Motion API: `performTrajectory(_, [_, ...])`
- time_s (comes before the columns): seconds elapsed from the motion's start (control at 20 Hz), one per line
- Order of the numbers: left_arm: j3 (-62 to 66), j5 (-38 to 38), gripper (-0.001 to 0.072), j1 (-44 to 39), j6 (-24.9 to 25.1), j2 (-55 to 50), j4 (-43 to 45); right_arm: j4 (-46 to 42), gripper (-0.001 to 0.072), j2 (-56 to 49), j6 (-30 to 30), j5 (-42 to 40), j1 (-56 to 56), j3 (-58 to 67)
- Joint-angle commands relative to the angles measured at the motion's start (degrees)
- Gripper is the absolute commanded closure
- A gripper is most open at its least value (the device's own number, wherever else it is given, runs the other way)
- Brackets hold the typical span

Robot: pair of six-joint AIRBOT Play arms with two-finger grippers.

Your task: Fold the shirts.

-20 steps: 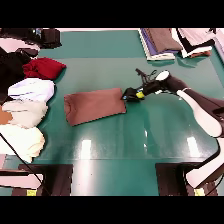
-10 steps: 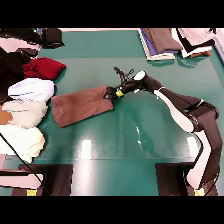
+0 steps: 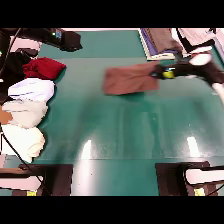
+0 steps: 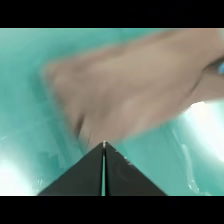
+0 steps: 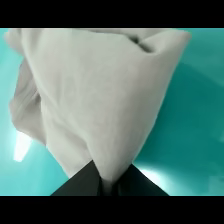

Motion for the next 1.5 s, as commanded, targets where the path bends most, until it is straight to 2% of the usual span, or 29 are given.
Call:
performTrajectory(0.0, [0.0,2.0,0.0686,-2.9,0.4,0.0,0.1,-7.5,0.0694,10.8,2.0,1.5,-16.8,-7.7])
performTrajectory(0.25, [0.0,2.9,0.0686,-3.3,0.3,0.0,0.1,-8.0,0.0694,21.0,2.0,-1.5,-40.3,-17.5])
performTrajectory(0.45, [0.0,2.9,0.0686,-3.3,0.3,0.0,0.1,-8.1,0.0695,26.0,2.2,-3.8,-51.1,-24.6])
performTrajectory(0.55, [0.0,2.9,0.0686,-3.3,0.4,0.0,0.0,-8.5,0.0695,28.3,2.6,-4.7,-53.3,-27.9])
performTrajectory(0.7, [0.0,2.9,0.0685,-3.3,0.4,0.0,0.1,-16.8,0.0694,30.4,7.6,-2.7,-51.6,-30.7])
performTrajectory(0.85, [0.0,2.8,0.0685,-3.3,0.5,0.0,0.1,-22.9,0.0691,30.8,8.8,1.6,-46.4,-31.8])
performTrajectory(0.9, [0.0,2.8,0.0686,-3.3,0.6,0.0,0.1,-24.1,0.0616,30.5,8.8,3.2,-44.7,-31.8])
performTrajectory(1.0, [0.0,2.7,0.0685,-3.3,1.5,0.0,0.1,-26.7,0.0211,30.0,8.8,5.7,-42.7,-31.7])
performTrajectory(1.05, [0.0,2.7,0.0685,-3.3,1.5,0.0,0.1,-29.3,0.0169,29.9,8.8,6.8,-42.4,-31.6])
performTrajectory(1.25, [0.0,2.7,0.0685,-3.3,1.5,0.0,0.1,-39.6,0.0169,30.0,8.8,13.4,-45.7,-24.9])
performTrajectory(1.35, [0.0,2.7,0.0685,-3.3,1.4,0.0,0.0,-35.9,0.0169,30.1,8.9,14.3,-48.3,-18.5])
performTrajectory(1.45, [0.0,2.7,0.0685,-3.3,1.5,0.0,0.0,-27.0,0.0169,30.1,8.9,14.4,-47.7,-13.0])
